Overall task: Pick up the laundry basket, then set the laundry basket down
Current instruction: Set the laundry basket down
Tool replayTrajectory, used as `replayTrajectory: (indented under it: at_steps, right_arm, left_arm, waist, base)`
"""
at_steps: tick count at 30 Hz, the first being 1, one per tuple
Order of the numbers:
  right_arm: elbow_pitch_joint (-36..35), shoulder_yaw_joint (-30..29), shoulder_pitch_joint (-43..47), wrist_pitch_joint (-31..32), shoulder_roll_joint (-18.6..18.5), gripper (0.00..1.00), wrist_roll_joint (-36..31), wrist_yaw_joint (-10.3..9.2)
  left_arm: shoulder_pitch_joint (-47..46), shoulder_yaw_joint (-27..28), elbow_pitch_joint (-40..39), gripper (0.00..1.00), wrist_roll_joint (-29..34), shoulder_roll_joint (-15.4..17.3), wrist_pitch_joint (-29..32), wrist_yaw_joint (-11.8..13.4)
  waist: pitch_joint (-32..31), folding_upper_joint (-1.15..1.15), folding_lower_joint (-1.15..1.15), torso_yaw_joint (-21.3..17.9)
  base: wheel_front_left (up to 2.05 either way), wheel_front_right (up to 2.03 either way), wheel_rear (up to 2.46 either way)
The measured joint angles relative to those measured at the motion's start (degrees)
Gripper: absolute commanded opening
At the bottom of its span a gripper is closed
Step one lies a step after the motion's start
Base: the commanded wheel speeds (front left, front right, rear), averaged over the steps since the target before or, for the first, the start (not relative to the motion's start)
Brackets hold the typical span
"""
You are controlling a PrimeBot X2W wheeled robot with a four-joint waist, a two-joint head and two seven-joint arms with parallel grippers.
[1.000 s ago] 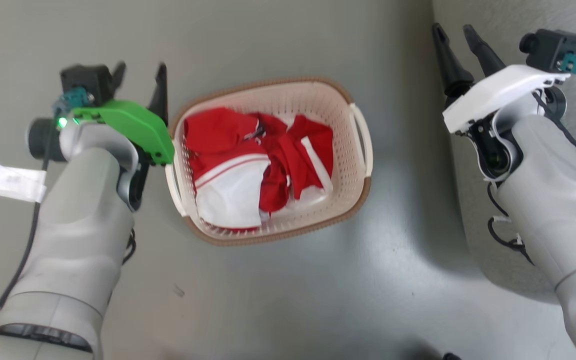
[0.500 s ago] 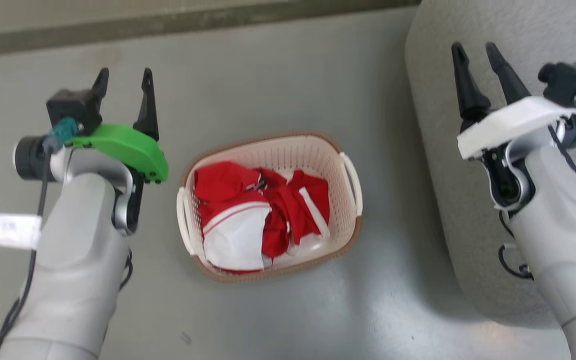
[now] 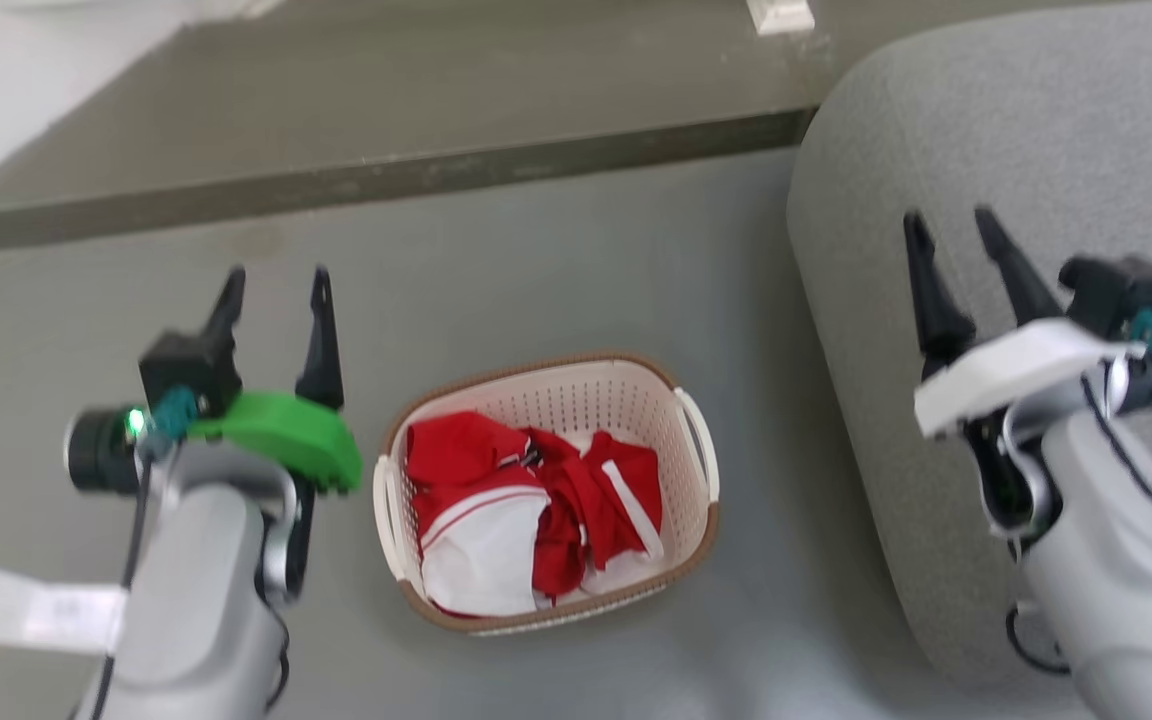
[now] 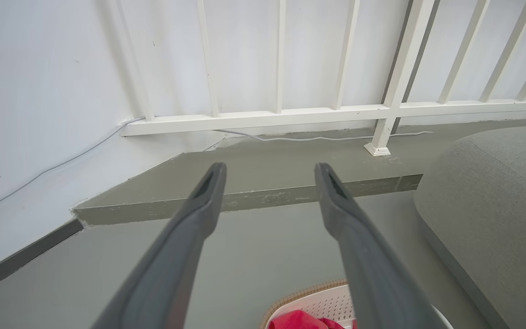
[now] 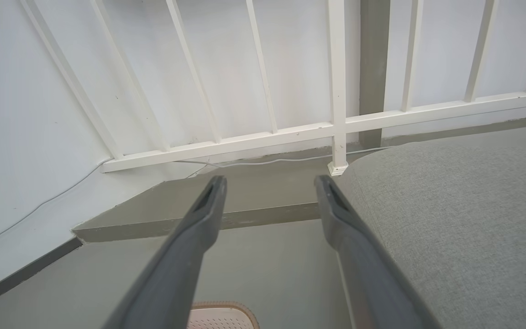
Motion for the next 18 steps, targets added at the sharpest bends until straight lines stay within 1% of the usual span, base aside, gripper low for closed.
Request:
replayTrajectory:
  at_steps: [8,15,18]
  right_arm:
    - [-2.44,-0.55,7.08,0.00,0.85,1.00,-1.85,-1.24]
    - [-4.25,-1.30,12.55,0.00,1.08,1.00,-3.27,-2.43]
    - [-4.64,-1.30,14.78,0.00,1.08,1.00,-3.46,-2.48]
  left_arm:
    - [8.67,0.77,-4.68,1.00,0.19,-0.03,0.00,1.15]
    - [15.28,0.92,-7.53,1.00,0.25,-0.05,0.00,1.48]
    - [17.59,0.91,-8.57,1.00,0.25,-0.13,0.00,1.64]
  waist:
    - [-4.18,0.00,0.00,-0.06]
    - [-7.06,0.00,0.00,-0.11]
    - [-8.07,0.00,0.00,-0.07]
  base:
    - [0.00,0.00,0.00]
    - [0.00,0.00,0.00]
    - [0.00,0.00,0.00]
